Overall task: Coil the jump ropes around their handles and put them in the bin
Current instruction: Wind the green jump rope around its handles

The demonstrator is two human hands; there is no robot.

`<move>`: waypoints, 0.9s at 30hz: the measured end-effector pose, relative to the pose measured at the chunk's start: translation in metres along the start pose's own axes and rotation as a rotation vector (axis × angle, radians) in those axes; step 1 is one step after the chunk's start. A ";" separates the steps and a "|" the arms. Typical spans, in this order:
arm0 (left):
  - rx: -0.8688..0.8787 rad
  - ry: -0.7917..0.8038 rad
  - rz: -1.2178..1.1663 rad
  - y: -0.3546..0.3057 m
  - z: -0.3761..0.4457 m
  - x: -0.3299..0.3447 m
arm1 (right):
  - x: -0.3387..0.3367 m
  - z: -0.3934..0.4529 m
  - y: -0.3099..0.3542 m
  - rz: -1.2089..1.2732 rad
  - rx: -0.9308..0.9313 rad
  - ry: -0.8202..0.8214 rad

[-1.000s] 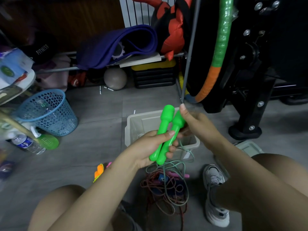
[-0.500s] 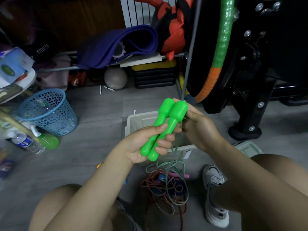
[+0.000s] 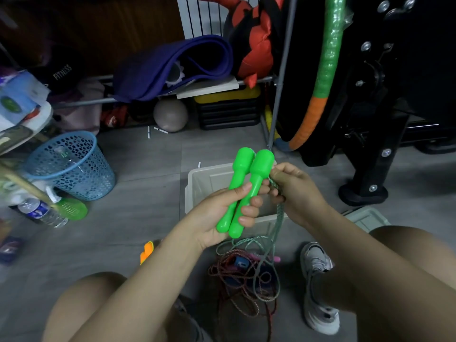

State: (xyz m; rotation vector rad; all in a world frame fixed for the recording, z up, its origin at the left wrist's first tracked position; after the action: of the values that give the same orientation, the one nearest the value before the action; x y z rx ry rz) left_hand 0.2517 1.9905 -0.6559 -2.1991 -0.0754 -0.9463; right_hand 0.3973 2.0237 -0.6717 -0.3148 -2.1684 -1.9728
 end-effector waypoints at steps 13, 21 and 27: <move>0.066 -0.052 -0.085 -0.005 -0.001 0.002 | -0.001 0.000 0.002 0.018 0.027 0.043; 0.079 -0.079 -0.105 -0.005 -0.001 0.002 | 0.001 -0.006 0.003 -0.130 -0.069 -0.041; 0.105 -0.049 -0.103 -0.011 -0.005 0.001 | 0.001 -0.007 0.006 -0.442 -0.237 0.073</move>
State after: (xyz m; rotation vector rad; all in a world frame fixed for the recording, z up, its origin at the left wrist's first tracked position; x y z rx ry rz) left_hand 0.2462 1.9952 -0.6466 -2.1386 -0.2583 -0.9230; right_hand 0.3978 2.0170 -0.6645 0.2251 -2.0952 -2.4327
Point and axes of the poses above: each hand's wrist, its own z-axis towards the middle knuckle, its own x-axis out of the palm, y = z × x, the point moved 1 cm from there along z, towards the middle knuckle, and after that the axes turned 8 degrees about -x, right-handed, at the moved point
